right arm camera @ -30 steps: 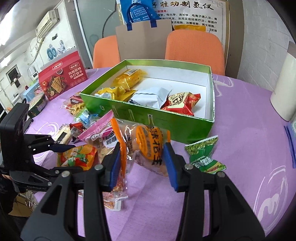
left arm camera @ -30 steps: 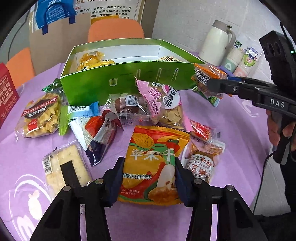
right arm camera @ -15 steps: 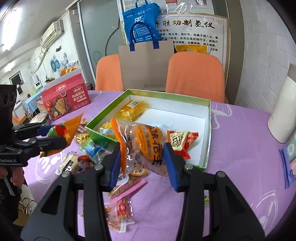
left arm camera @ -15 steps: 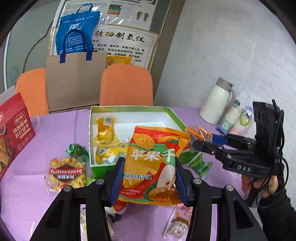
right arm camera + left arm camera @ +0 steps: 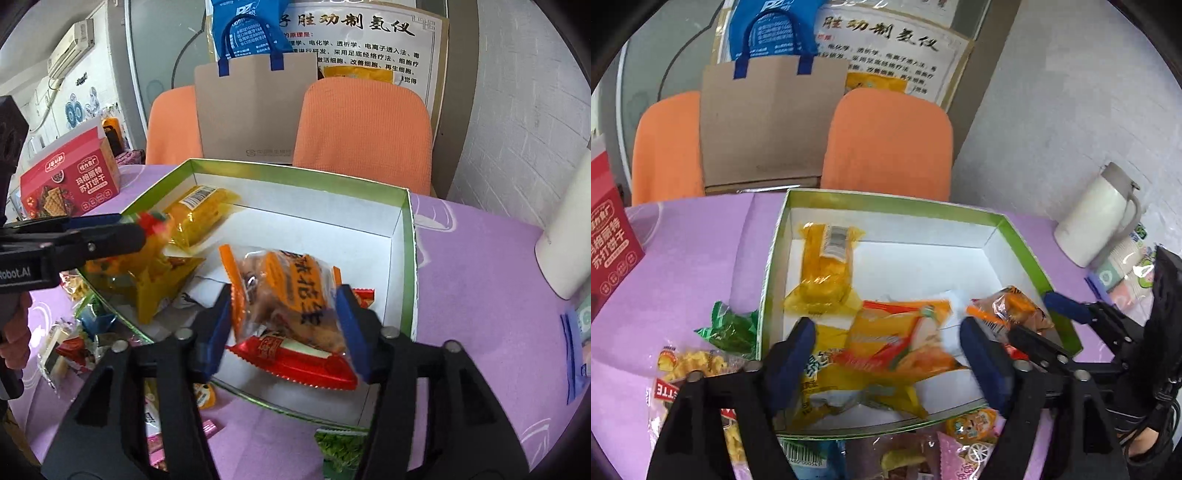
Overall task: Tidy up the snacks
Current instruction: 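Place both bags into the green box and open both tools, then grasp the small red packet with right tool while left tool grasps clear red-print bag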
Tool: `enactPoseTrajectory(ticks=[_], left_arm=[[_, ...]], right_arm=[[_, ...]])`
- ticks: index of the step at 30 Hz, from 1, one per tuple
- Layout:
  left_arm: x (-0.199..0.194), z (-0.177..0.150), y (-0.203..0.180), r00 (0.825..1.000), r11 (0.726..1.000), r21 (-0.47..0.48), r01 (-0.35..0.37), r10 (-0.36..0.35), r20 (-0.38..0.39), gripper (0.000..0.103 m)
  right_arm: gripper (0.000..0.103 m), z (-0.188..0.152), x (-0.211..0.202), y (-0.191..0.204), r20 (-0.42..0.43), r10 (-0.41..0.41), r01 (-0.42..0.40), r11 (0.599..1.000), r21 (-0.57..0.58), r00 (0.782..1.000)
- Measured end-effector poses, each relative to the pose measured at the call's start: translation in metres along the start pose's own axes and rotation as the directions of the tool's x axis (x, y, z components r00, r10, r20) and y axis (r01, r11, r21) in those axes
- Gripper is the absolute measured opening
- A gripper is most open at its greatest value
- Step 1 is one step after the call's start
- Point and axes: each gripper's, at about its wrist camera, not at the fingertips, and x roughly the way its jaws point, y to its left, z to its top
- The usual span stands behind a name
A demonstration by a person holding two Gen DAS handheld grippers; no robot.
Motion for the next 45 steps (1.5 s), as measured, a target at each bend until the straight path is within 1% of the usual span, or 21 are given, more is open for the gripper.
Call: enactPoseTrajectory(ticks=[1,2,6,10,13,16,17,19,21,25,28,30,31,33,34,37,39,41,42,43,45], left_arm=[[-0.001,-0.003,0.002,1.000,1.000,0.000,-0.017,0.017,0.015,0.091],[-0.002,-0.005,0.003,0.999,1.000,0.009,-0.025,0.025,0.027,0.091],[-0.007,-0.010,0.006,0.999,0.999,0.016,-0.041,0.041,0.032,0.091],[-0.030,-0.014,-0.001,0.996,0.998,0.040,-0.050,0.047,0.079,0.091],[-0.052,-0.019,-0.009,0.993,0.995,0.076,-0.063,0.055,0.106,0.091],[-0.072,-0.030,-0.019,0.991,0.992,0.095,-0.086,0.075,0.113,0.091],[-0.078,-0.036,-0.022,0.991,0.992,0.097,-0.083,0.071,0.117,0.091],[-0.093,-0.049,-0.026,0.991,0.994,0.105,-0.044,0.030,0.131,0.091],[-0.103,-0.064,-0.029,0.992,0.993,0.115,-0.011,-0.004,0.127,0.091],[-0.112,-0.099,-0.037,0.995,0.989,0.146,0.037,-0.049,0.085,0.091],[-0.110,-0.129,-0.044,0.998,0.981,0.188,0.056,-0.063,0.032,0.091],[-0.109,-0.143,-0.044,0.996,0.979,0.189,0.079,-0.083,0.014,0.091],[-0.108,-0.149,-0.042,0.995,0.978,0.185,0.098,-0.100,0.002,0.091],[-0.107,-0.157,-0.040,0.991,0.976,0.175,0.132,-0.130,-0.019,0.091],[-0.106,-0.160,-0.039,0.989,0.974,0.170,0.149,-0.146,-0.030,0.091],[-0.103,-0.166,-0.042,0.984,0.966,0.187,0.177,-0.170,-0.054,0.091],[-0.102,-0.167,-0.046,0.982,0.959,0.209,0.189,-0.180,-0.062,0.091],[-0.098,-0.168,-0.051,0.978,0.952,0.226,0.209,-0.197,-0.074,0.090],[-0.095,-0.167,-0.054,0.976,0.948,0.233,0.216,-0.203,-0.081,0.087],[-0.091,-0.167,-0.057,0.975,0.945,0.243,0.221,-0.205,-0.088,0.085],[-0.083,-0.168,-0.063,0.972,0.938,0.260,0.228,-0.206,-0.109,0.079]], right_arm=[[0.092,0.001,-0.001,-0.001,0.005,-0.016,0.016,1.000,0.006,1.000],[0.094,0.000,-0.003,-0.002,0.017,-0.023,0.023,1.000,0.009,1.000],[0.096,-0.002,-0.008,-0.006,0.028,0.004,-0.005,1.000,0.023,1.000],[0.101,-0.004,-0.022,-0.003,0.040,0.018,-0.020,0.999,0.041,0.999],[0.102,-0.007,-0.048,0.002,0.085,0.039,-0.043,0.998,0.040,0.996],[0.102,-0.015,-0.076,0.006,0.126,0.093,-0.100,0.994,0.051,0.988],[0.102,-0.020,-0.085,0.007,0.133,0.121,-0.130,0.990,0.057,0.984],[0.102,-0.029,-0.099,0.010,0.126,0.183,-0.192,0.979,0.065,0.975],[0.103,-0.043,-0.111,0.012,0.119,0.215,-0.225,0.972,0.070,0.969],[0.103,-0.074,-0.123,0.024,0.077,0.240,-0.243,0.969,0.036,0.968],[0.103,-0.095,-0.119,0.032,0.018,0.199,-0.199,0.980,-0.009,0.980],[0.102,-0.106,-0.110,0.037,-0.023,0.181,-0.181,0.983,-0.020,0.983],[0.100,-0.109,-0.105,0.038,-0.044,0.189,-0.189,0.982,-0.014,0.981],[0.090,-0.114,-0.093,0.044,-0.084,0.213,-0.215,0.977,-0.011,0.973],[0.083,-0.115,-0.087,0.048,-0.101,0.222,-0.225,0.974,-0.020,0.970],[0.075,-0.118,-0.074,0.063,-0.131,0.233,-0.242,0.969,-0.058,0.964],[0.066,-0.117,-0.064,0.068,-0.147,0.228,-0.240,0.968,-0.076,0.963],[0.049,-0.117,-0.055,0.070,-0.161,0.216,-0.231,0.969,-0.087,0.963],[0.041,-0.118,-0.050,0.069,-0.175,0.214,-0.230,0.970,-0.080,0.961],[0.027,-0.119,-0.048,0.067,-0.190,0.216,-0.232,0.970,-0.069,0.958],[0.025,-0.121,-0.050,0.060,-0.183,0.223,-0.235,0.971,-0.042,0.957]])
